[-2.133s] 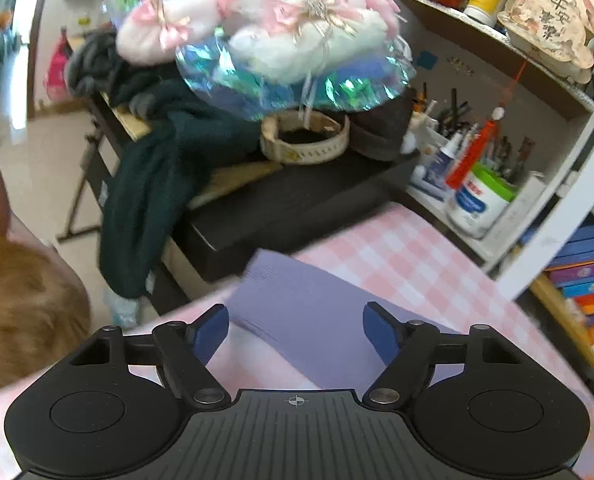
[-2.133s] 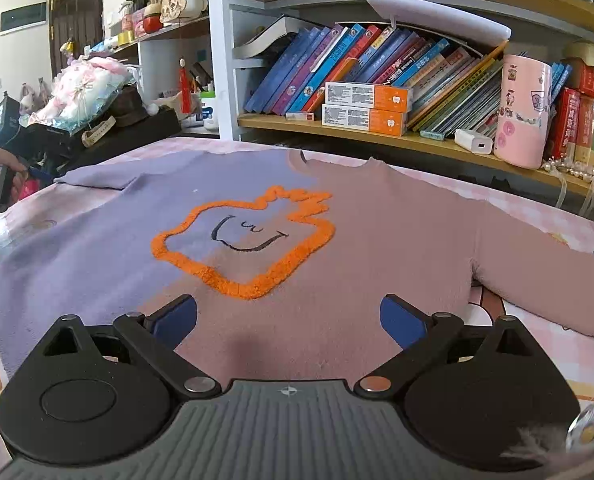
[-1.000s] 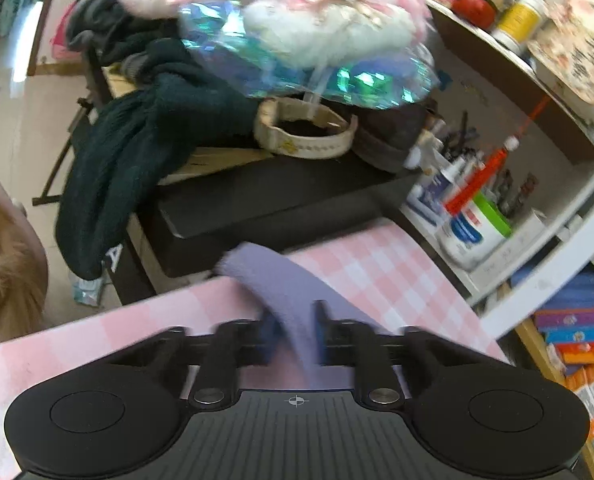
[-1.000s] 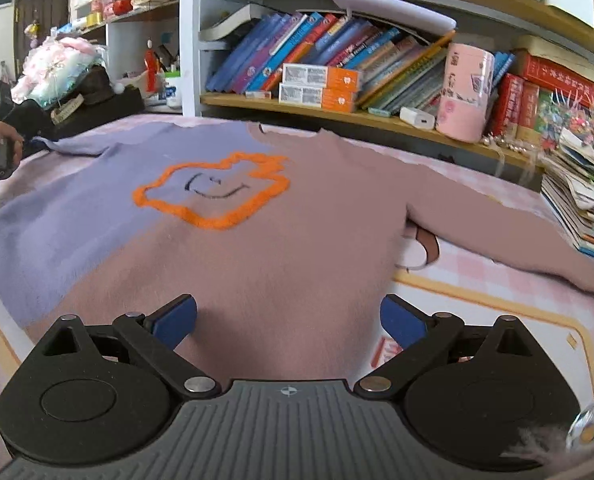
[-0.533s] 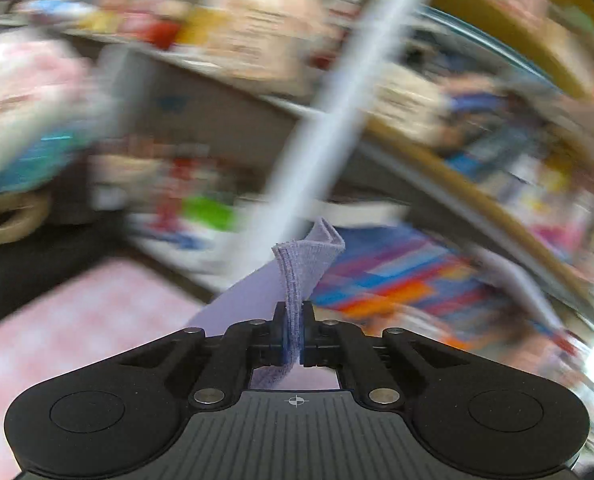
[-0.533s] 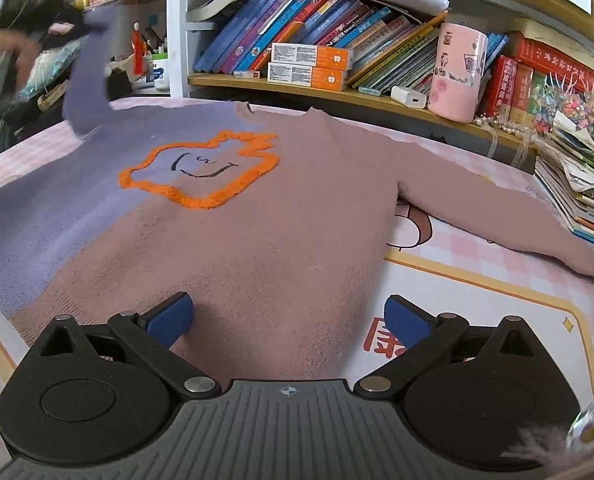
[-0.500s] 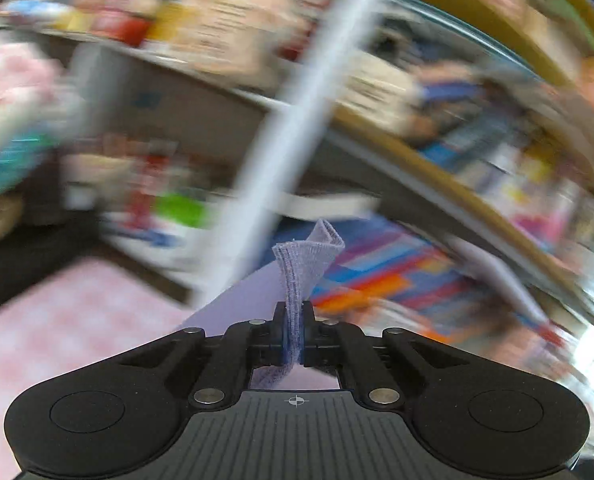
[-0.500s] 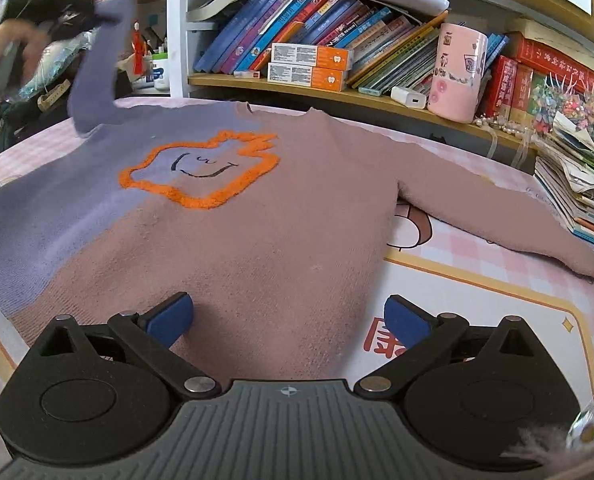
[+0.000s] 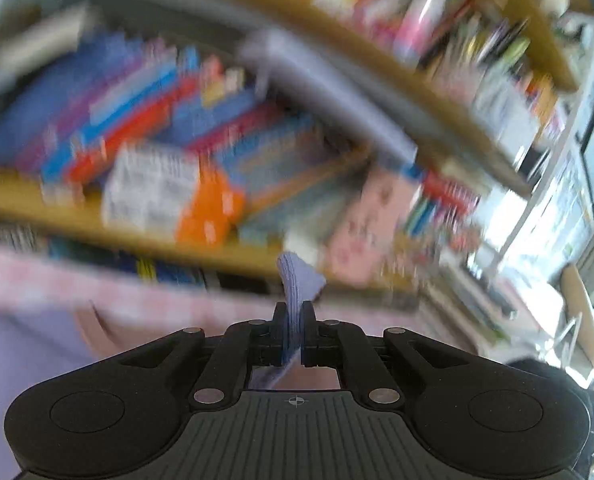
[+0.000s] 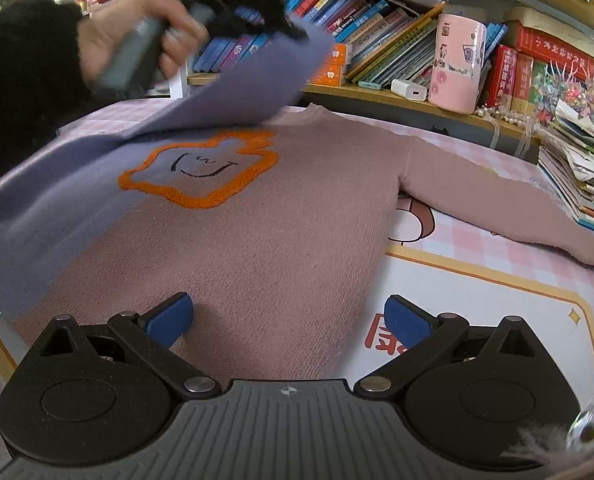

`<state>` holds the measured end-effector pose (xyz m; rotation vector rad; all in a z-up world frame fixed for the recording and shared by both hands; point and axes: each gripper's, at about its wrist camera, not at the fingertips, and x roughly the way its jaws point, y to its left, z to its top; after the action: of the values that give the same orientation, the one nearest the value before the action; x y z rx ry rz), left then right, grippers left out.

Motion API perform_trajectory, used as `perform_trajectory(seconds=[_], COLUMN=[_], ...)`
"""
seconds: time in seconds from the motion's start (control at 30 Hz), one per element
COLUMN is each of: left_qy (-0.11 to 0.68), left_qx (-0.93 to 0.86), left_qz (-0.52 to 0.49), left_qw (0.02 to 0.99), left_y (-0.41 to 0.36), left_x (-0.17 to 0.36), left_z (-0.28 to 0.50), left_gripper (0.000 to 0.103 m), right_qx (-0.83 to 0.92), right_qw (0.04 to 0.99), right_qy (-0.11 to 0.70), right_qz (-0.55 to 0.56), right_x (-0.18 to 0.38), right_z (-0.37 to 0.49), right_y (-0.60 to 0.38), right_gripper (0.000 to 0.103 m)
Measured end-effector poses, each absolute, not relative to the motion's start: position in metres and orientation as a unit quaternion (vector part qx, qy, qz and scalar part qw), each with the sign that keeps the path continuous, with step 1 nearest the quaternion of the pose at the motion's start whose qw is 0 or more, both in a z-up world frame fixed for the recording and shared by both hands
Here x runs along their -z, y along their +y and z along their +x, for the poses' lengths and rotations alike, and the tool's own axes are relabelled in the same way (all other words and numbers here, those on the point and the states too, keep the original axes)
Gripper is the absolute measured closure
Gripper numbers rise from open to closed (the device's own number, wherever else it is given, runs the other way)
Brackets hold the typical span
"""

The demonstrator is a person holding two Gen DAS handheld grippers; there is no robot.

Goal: Fold clothes

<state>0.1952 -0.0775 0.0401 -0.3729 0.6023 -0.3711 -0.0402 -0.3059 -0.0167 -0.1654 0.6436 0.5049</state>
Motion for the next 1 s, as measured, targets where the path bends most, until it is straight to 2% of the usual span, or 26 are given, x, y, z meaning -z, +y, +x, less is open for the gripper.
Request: perform_trajectory(seconds=[0.07,0.13,0.2,0.33,0.5,0.57,0.63,0.67,0.73,0.8,1.0], left_qy=[0.348,0.38,0.362,0.315,0.294,0.312,0.331,0.337,0.338,0.331,0.327], left_qx=[0.186,0.206,0.222,0.204,0.106,0.069,0.052,0.046,0.038,0.042,0.074], left_qz=[-0.198,-0.216,-0.201,-0.129,0.0,0.001,-0.032,-0.052,-0.075,-0.091,-0.129], left_qw=[0.897,0.875,0.883,0.918,0.95,0.947,0.942,0.939,0.937,0.938,0.933], left_y=[-0.082,-0.08,-0.069,-0.031,0.032,0.057,0.079,0.088,0.1,0.105,0.113], left_x=[-0.026,-0.021,-0.035,-0.06,-0.056,-0.038,-0.023,-0.017,-0.009,-0.007,0.005], left_z=[0.2,0.195,0.173,0.106,0.008,-0.026,-0.05,-0.06,-0.075,-0.078,-0.062], left_gripper=[0.075,0.073,0.07,0.053,0.052,0.054,0.055,0.055,0.057,0.057,0.057], right_qx=[-0.246,-0.247,-0.246,-0.243,-0.231,-0.213,-0.199,-0.192,-0.185,-0.184,-0.17], right_qw=[0.914,0.913,0.913,0.915,0.92,0.927,0.932,0.934,0.935,0.932,0.928], right_qy=[0.314,0.315,0.315,0.312,0.301,0.29,0.288,0.289,0.297,0.31,0.328], right_qz=[-0.078,-0.077,-0.077,-0.083,-0.098,-0.105,-0.096,-0.088,-0.061,-0.032,-0.04], right_x=[0.017,0.017,0.017,0.017,0.016,0.014,0.014,0.013,0.013,0.011,0.005], right_z=[-0.04,-0.039,-0.039,-0.04,-0.044,-0.046,-0.045,-0.045,-0.043,-0.044,-0.064], right_y=[-0.306,-0.307,-0.306,-0.305,-0.303,-0.303,-0.308,-0.31,-0.318,-0.325,-0.326], right_gripper=[0.0,0.0,0.0,0.0,0.001,0.005,0.026,0.03,0.047,0.055,0.059])
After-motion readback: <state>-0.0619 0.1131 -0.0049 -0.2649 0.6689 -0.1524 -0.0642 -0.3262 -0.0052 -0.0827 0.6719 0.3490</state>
